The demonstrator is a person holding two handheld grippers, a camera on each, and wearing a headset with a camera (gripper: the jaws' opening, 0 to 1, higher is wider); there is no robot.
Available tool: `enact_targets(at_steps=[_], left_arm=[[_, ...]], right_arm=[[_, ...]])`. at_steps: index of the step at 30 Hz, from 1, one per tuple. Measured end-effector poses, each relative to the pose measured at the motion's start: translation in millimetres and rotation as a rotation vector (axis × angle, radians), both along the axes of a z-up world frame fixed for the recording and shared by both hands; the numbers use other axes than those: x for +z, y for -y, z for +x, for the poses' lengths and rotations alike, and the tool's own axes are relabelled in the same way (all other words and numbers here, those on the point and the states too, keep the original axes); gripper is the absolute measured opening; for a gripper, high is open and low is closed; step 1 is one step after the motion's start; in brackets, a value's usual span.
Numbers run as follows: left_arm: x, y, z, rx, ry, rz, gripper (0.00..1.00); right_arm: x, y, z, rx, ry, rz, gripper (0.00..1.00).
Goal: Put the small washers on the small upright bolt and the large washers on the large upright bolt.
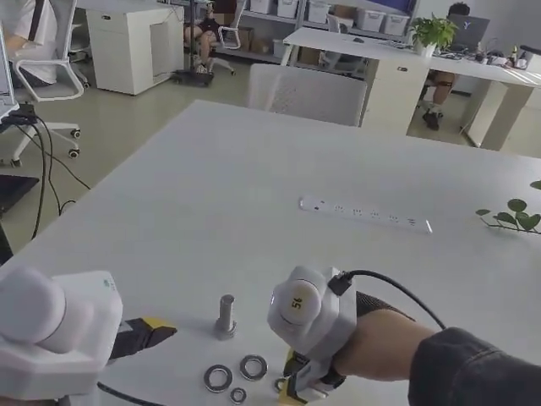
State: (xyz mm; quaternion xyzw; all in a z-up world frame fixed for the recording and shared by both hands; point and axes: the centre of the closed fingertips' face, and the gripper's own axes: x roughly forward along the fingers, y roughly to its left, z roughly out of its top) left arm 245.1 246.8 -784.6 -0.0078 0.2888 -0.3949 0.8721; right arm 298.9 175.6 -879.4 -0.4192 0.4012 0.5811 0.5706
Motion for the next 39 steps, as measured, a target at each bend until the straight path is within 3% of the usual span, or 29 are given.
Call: enact_targets(at_steps=[22, 39], left_arm=[[0.6, 0.5, -1.4, 0.002, -0.002, -0.008, 0.96], [0.7, 3.5, -1.9, -0.008, -0.003, -0.004, 0.96]], right_arm=[[0.0, -1.8, 0.8, 0.031, 0.027, -0.004, 0.14], [3.3, 6.9, -1.6, 0.010, 0.019, -0.004, 0.14]])
